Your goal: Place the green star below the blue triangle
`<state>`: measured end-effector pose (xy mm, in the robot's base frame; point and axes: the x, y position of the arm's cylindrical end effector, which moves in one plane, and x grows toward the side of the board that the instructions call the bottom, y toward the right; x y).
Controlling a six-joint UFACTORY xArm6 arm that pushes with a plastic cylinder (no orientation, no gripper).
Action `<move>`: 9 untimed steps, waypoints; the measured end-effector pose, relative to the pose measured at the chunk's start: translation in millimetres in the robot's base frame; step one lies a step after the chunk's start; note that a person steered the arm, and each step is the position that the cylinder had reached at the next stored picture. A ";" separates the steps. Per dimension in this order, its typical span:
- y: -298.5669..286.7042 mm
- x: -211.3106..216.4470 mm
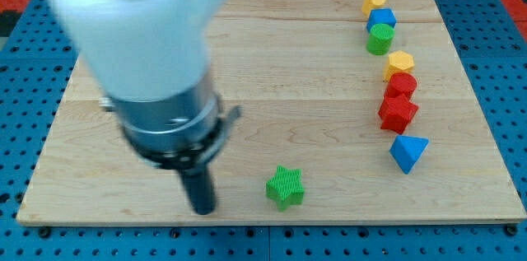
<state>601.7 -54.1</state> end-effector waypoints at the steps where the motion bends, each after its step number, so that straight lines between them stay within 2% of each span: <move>1: 9.6 -2.8; 5: 146.4 -15.4; 6: 163.4 -13.5; 7: 158.1 -12.1; 8: 100.6 -14.9; 9: 95.1 -30.9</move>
<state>570.8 41.0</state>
